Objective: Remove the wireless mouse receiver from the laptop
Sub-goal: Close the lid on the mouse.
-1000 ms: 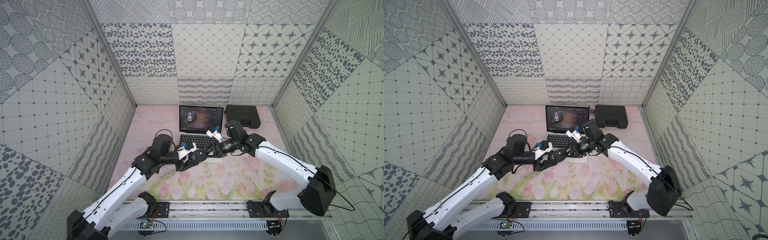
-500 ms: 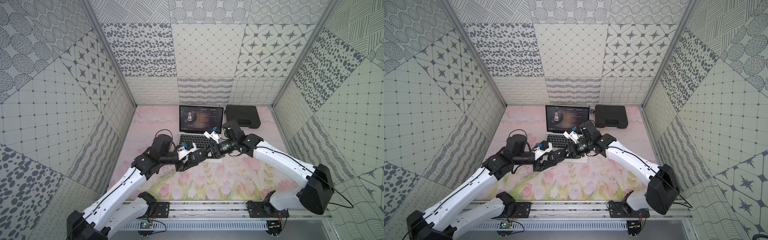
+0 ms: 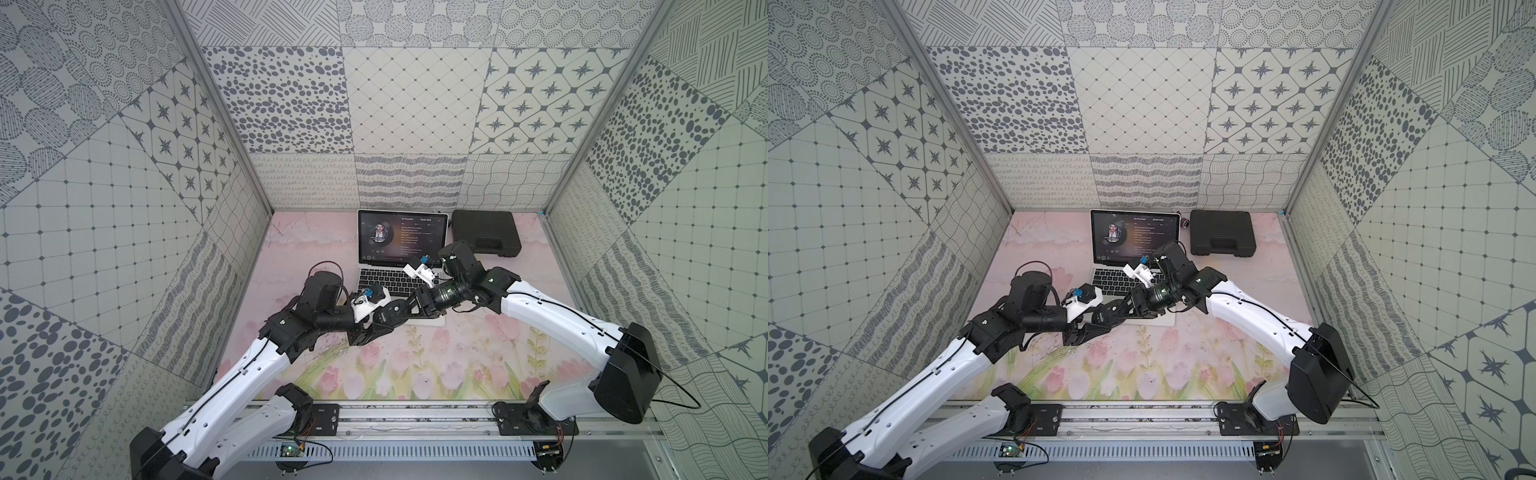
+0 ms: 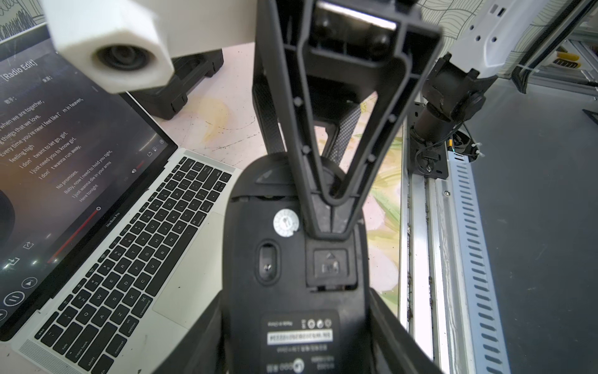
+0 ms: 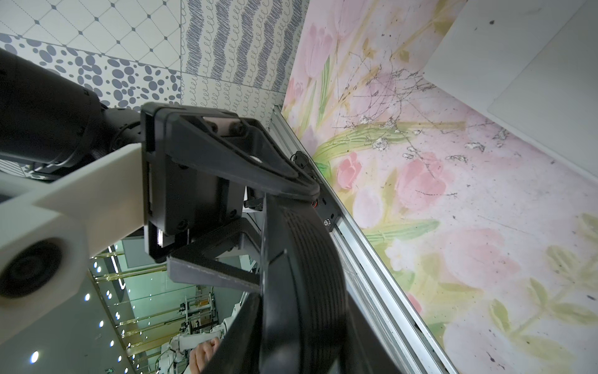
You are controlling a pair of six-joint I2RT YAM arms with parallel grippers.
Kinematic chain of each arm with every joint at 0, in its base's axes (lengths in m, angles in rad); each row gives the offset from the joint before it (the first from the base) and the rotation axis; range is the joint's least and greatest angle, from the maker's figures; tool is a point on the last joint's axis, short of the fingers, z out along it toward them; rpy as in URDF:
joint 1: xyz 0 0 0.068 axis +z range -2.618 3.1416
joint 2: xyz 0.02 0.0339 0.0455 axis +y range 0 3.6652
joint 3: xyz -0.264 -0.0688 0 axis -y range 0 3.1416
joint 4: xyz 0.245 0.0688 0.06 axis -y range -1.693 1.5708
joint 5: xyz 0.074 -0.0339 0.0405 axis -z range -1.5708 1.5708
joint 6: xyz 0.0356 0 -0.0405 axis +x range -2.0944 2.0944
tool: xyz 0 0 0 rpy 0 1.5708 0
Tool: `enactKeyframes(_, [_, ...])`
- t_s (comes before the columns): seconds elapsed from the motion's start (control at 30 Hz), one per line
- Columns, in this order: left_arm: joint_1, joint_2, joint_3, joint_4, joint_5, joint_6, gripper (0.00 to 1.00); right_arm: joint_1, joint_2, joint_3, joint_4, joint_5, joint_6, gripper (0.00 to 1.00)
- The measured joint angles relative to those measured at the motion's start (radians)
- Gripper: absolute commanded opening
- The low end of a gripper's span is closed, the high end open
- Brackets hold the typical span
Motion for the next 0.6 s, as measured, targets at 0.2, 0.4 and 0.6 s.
enactKeyframes(0.2, [0.000, -0.011, -0.008, -0.002, -0.005, -0.004, 0.00, 0.005, 0.007, 0.000, 0.007, -0.001, 0.006, 0.43])
enactKeyframes(0.4, [0.000, -0.021, -0.013, 0.002, 0.008, -0.028, 0.00, 0.034, 0.034, 0.000, 0.037, 0.000, -0.006, 0.45])
enactKeyframes(0.6, [0.000, -0.026, -0.023, 0.030, -0.001, -0.023, 0.00, 0.033, 0.034, 0.000, 0.058, 0.001, 0.033, 0.33])
